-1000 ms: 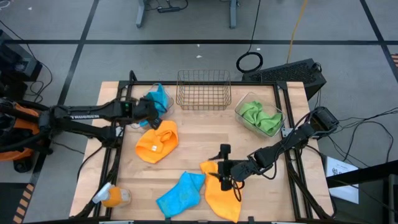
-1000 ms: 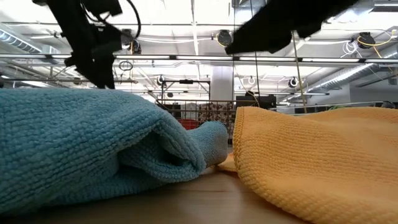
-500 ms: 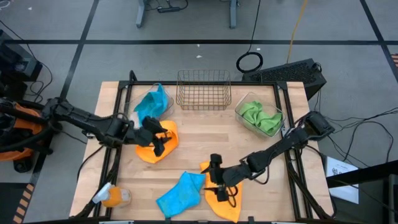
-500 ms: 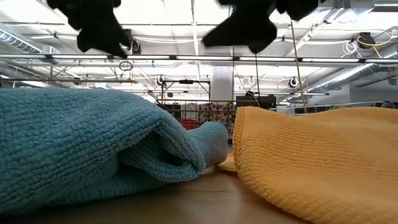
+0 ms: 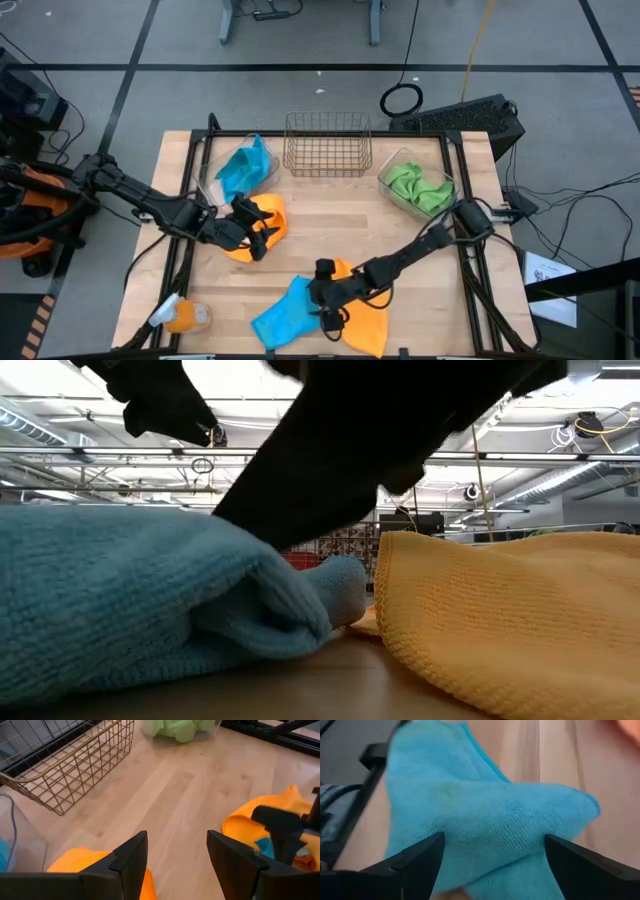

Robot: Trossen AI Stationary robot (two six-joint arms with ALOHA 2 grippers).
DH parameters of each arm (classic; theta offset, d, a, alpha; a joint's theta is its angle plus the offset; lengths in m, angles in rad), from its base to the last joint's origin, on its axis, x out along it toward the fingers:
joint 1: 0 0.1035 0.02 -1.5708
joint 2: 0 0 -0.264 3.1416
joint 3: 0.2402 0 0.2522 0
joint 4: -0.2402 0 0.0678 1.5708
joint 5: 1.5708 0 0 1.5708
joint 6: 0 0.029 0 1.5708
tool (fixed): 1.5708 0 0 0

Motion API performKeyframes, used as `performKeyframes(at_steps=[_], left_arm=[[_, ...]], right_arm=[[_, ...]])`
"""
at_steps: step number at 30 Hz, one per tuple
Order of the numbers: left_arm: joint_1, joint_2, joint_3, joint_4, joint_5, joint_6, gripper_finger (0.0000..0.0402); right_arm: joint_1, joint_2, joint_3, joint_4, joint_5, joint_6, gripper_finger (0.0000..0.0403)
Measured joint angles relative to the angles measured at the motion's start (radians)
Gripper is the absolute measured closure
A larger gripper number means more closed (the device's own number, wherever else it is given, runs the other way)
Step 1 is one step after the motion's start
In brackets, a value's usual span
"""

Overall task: Sort microfiber towel by color & place in baskets
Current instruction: Put the blue towel into the left transparent bin

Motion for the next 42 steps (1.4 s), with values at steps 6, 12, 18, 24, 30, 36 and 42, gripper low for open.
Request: performKeyframes(at_steps=[6,12,18,24,30,36,42], left_arm=[[0.000,0.009,0.000,-0.003,-0.005,-0.001,0.0191],[0.000,0.013,0.000,0.004,-0.007,-0.001,0.0191],[0.000,0.012,0.000,0.012,-0.007,-0.001,0.0191],[-0.012,0.012,0.000,0.048,-0.007,0.000,0.0191],[-0.052,0.013,0.000,0.087,-0.007,0.000,0.0191],[-0.108,0.046,-0.001,0.155,-0.007,0.011,0.0191],[-0.140,0.156,-0.001,0.294,-0.006,0.090,0.0191]], right_arm=[[-0.025,0.062,0.041,-0.077,-0.008,0.021,0.0075],[-0.053,0.086,0.043,-0.083,-0.020,0.023,0.0122],[-0.072,0.090,0.044,-0.088,-0.020,0.024,0.0233],[-0.080,0.090,0.043,-0.088,-0.020,-0.005,0.0378],[-0.082,0.041,0.038,-0.148,-0.012,-0.048,0.0375],[-0.085,-0.085,0.037,-0.287,0.124,-0.088,0.0395],[-0.089,-0.183,0.038,-0.347,0.236,-0.113,0.0393]])
